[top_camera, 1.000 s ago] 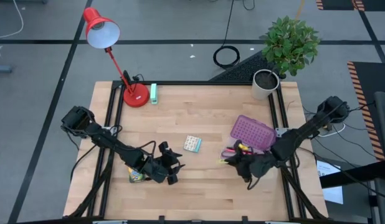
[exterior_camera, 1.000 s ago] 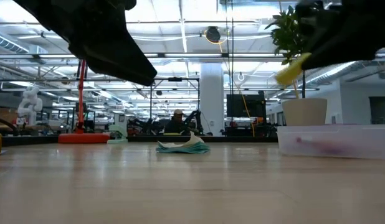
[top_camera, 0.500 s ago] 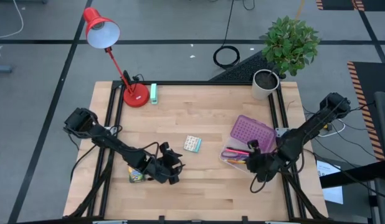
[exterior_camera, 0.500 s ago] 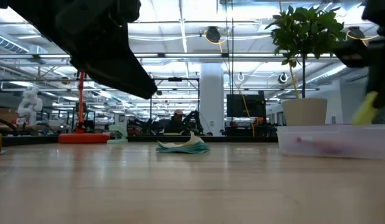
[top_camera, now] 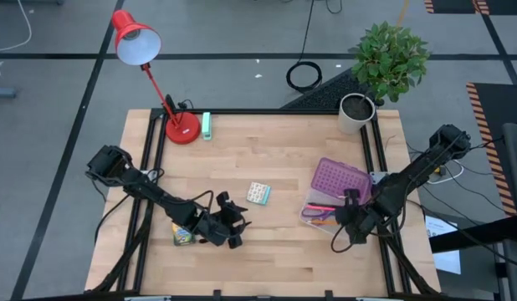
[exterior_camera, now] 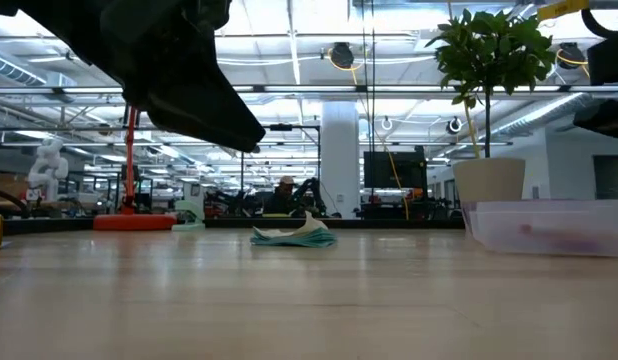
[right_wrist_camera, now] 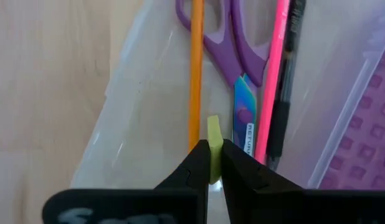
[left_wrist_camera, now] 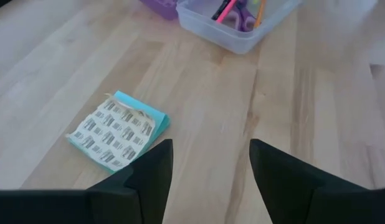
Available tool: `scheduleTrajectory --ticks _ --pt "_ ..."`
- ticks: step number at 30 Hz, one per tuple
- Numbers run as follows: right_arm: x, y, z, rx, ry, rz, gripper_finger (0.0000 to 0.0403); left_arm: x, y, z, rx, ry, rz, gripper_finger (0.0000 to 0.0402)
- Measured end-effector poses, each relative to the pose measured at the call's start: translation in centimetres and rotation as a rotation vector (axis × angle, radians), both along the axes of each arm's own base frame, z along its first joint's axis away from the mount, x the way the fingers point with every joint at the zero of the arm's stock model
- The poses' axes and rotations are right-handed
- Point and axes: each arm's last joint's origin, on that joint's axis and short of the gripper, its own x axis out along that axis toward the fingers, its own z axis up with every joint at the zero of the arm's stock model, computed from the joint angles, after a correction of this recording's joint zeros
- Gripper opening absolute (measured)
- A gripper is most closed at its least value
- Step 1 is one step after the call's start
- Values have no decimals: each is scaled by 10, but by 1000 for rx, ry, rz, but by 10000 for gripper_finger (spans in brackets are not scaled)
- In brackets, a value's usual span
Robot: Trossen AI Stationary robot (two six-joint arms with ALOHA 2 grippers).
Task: Pack school essentials
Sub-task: Put the eraser into the supply box
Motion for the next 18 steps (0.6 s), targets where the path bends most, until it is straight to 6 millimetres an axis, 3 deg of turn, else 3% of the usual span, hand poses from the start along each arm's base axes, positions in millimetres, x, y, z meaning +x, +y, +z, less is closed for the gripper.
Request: scheduleTrajectory --ticks 8,18 --pt "-4 -1 -1 50 78 -104 18 0 1 0 1 0 1 214" --pt "-20 -11 5 115 224 -395 18 1 1 0 9 2 -2 214"
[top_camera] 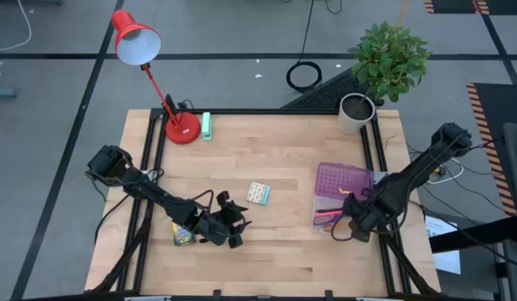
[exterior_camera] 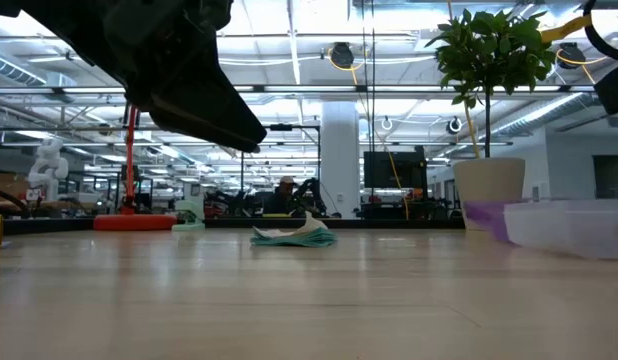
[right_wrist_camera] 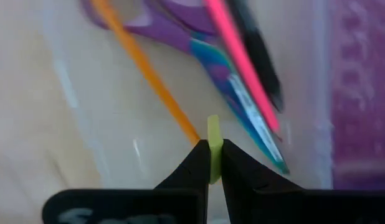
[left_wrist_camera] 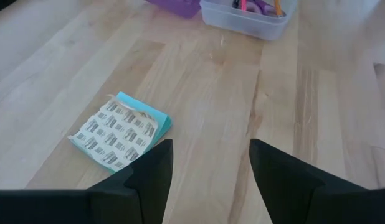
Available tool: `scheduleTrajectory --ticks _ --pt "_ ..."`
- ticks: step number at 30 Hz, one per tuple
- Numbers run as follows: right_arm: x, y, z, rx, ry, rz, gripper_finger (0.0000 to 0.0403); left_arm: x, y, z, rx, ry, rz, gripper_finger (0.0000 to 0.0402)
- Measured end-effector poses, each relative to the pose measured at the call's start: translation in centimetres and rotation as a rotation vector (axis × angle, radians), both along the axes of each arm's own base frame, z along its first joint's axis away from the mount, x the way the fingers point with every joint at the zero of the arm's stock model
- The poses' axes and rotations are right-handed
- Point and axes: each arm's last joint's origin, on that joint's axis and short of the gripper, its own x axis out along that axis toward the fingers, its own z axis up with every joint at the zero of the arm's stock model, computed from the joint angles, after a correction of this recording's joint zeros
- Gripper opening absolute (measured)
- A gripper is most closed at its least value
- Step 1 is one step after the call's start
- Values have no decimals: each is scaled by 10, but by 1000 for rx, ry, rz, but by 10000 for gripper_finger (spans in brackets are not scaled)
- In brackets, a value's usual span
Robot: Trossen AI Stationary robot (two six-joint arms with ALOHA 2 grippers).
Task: Pack school essentials
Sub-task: Put the eraser into the supply box, then adjust the supply box
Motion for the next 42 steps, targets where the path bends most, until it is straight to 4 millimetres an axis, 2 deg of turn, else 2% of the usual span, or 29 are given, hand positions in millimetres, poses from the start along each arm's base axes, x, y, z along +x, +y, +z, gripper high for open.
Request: scheduleTrajectory --ticks 5,10,16,20,29,35,42 --pt "-10 -8 5 -17 65 -180 18 0 0 0 1 0 0 214" --pt "-10 -8 4 -6 98 -299 18 0 0 0 6 2 -4 214" --pt "-7 -9 1 -22 124 -358 30 0 0 0 9 2 -6 214" --pt "-3 -11 -1 -26 127 -383 62 0 0 0 9 2 -6 214" --pt "7 -18 -1 -27 63 -466 165 0 0 0 6 1 -5 214" --pt "19 -16 -1 54 -20 -399 208 0 0 0 5 0 -4 214" --pt "43 -13 4 131 -259 -230 207 1 -1 1 -3 -15 -4 214"
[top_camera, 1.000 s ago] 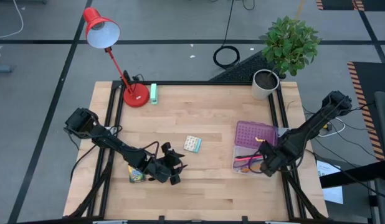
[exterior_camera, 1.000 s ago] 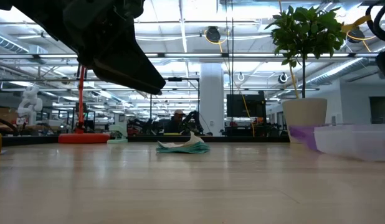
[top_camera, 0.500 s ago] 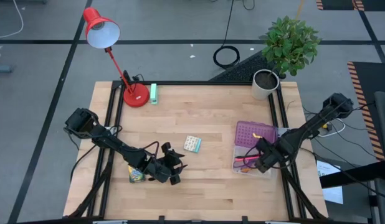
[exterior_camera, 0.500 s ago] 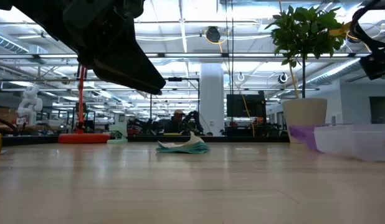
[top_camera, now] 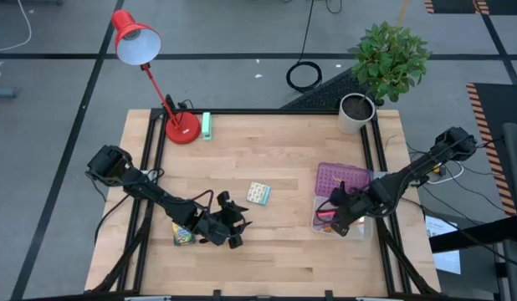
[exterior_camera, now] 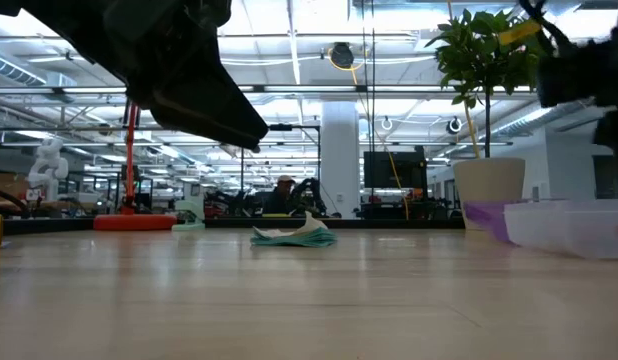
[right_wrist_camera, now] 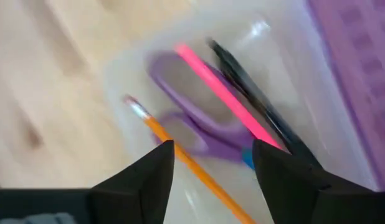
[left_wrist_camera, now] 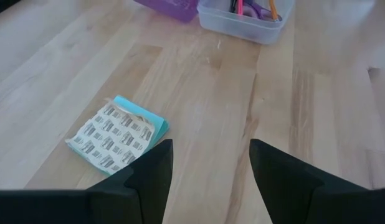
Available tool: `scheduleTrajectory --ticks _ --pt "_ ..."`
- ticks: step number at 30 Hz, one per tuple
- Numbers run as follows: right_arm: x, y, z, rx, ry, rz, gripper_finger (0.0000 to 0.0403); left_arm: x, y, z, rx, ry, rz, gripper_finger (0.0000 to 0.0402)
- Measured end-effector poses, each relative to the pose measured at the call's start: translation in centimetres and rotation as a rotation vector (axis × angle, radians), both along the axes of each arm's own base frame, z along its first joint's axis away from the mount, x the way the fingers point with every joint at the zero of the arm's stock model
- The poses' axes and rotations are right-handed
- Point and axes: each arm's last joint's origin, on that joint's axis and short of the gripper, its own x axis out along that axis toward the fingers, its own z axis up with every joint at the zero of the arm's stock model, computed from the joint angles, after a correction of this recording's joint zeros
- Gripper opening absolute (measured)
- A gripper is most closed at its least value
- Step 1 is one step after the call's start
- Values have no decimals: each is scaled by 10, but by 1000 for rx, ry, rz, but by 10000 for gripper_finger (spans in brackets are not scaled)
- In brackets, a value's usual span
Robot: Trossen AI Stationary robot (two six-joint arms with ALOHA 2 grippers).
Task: Pack school essentials
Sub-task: Adjust the supply box
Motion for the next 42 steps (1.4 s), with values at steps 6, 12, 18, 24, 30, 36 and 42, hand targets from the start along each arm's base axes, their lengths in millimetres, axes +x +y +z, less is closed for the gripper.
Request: scheduleTrajectory --ticks 6,12,18,24,30,36,42 --pt "16 -5 5 -122 -179 98 183 0 0 0 -4 -5 1 214" --pt "26 -10 -6 -230 -154 209 138 0 0 0 -6 -6 2 214" --pt "36 -14 -19 -277 -101 264 90 0 0 0 -3 -5 -1 214" --pt "48 -17 -26 -272 -133 325 60 0 0 0 1 -3 -3 214" --pt "58 -22 -30 -266 -153 326 46 0 0 0 4 -2 -5 214" --pt "65 -32 -30 -266 -179 270 44 0 0 0 4 -1 -5 214" --pt "67 -41 -27 -268 -191 242 44 0 -1 0 8 0 -10 214"
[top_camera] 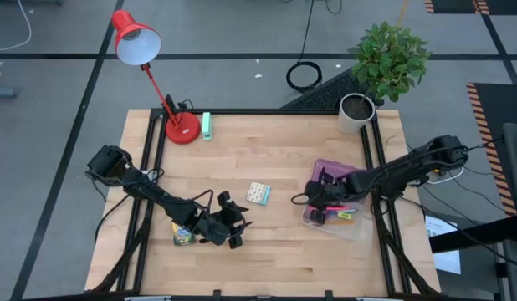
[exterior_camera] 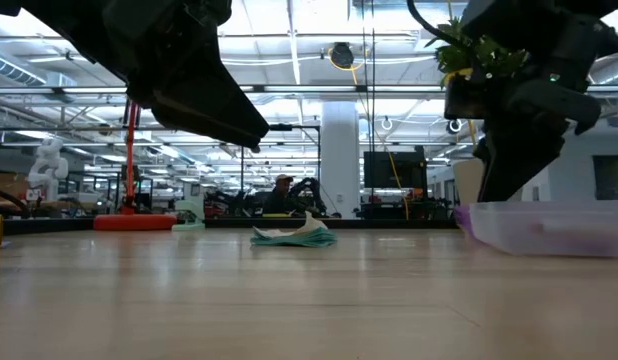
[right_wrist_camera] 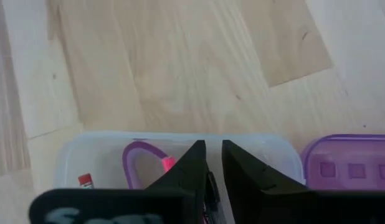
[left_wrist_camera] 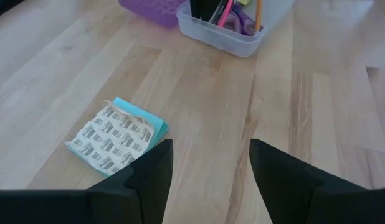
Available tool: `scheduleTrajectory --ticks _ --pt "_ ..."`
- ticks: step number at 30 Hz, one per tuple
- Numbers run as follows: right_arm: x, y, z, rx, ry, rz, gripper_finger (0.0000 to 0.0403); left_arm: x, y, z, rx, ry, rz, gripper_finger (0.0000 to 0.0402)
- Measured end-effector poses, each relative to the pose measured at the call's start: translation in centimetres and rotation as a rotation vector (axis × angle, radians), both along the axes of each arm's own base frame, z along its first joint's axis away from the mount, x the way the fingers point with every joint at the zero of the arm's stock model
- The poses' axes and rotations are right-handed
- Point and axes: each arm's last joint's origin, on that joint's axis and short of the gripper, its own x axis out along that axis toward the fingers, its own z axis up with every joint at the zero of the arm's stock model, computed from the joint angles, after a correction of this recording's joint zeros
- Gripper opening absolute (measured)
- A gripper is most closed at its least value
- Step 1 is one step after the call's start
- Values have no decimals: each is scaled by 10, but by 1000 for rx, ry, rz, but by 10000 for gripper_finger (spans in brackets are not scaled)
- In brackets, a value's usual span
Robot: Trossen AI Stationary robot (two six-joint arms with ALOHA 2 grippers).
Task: Pack school essentials
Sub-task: Adjust the supply box, then put the sticky notes into the supply box
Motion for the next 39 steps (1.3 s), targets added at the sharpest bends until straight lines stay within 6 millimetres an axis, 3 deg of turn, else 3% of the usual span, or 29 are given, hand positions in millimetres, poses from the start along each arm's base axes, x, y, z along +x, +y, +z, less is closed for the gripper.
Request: scheduleTrajectory --ticks 6,13,24,39 --pt "-8 -2 12 77 -5 61 44 -2 1 1 27 19 -15 214" --pt "-26 -5 36 86 -60 108 44 -13 8 20 40 36 -5 214" --pt "-26 -7 68 -46 -352 243 44 -39 20 51 19 65 13 214" --pt "-17 -8 65 -182 -515 272 44 -21 39 57 26 21 -39 221"
